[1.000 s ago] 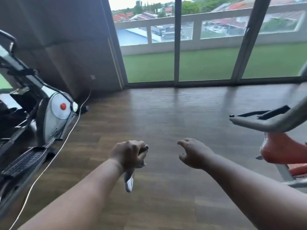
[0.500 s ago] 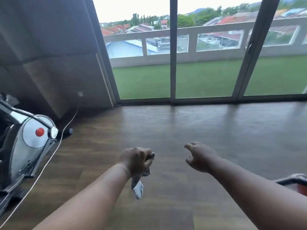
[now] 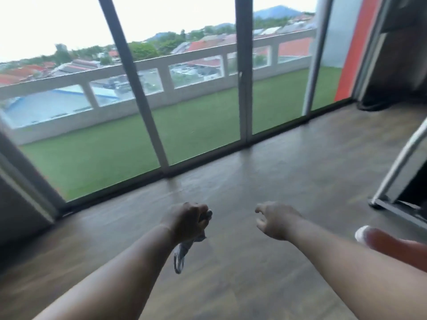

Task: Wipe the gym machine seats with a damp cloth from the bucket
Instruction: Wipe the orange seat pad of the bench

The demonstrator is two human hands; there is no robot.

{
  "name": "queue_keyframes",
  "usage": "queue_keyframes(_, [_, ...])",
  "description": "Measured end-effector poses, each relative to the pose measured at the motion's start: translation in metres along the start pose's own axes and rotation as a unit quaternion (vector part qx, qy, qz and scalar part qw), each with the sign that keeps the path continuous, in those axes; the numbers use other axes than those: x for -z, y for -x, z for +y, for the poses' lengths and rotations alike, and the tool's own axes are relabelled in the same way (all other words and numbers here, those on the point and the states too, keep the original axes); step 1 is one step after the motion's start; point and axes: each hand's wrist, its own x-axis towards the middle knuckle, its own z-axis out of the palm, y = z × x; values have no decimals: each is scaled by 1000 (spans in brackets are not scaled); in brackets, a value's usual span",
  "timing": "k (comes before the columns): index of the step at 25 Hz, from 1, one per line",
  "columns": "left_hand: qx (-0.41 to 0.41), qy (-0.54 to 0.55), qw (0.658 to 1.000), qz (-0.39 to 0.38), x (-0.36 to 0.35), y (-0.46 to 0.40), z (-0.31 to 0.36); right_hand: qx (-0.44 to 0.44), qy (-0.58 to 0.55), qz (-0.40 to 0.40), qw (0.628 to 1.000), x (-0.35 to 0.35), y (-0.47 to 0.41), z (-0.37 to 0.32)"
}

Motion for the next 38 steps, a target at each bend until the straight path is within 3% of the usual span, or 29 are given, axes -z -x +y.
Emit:
queue_keyframes(7, [-153,69,986,-7,-32,-214,37,-184,-49,15,982,17,-57,119])
queue_keyframes(12, [-209,128,969,19,-72,-359,116,-250,-45,18,967,40,-111,246])
queue_keyframes(15, [-230,137,963,-3,-86,-428,167,-277,-54,22,959,57,-129,314])
queue_keyframes(22, [-357,145,920,-73,-94,-554,319,-409,-113,56,904,63,-89,441])
queue_keyframes(28, [-528,170,819,-143,-131,-603,475,-583,-166,128,785,28,-15,497])
queue_keyframes(32, [-633,187,719,-220,-178,-610,549,-711,-208,140,657,-10,16,491])
queue_keyframes(35, [-662,204,669,-269,-224,-603,586,-774,-252,157,559,-47,27,478])
queue_keyframes(38, [-623,241,659,-346,-273,-587,611,-809,-291,171,481,-91,27,470])
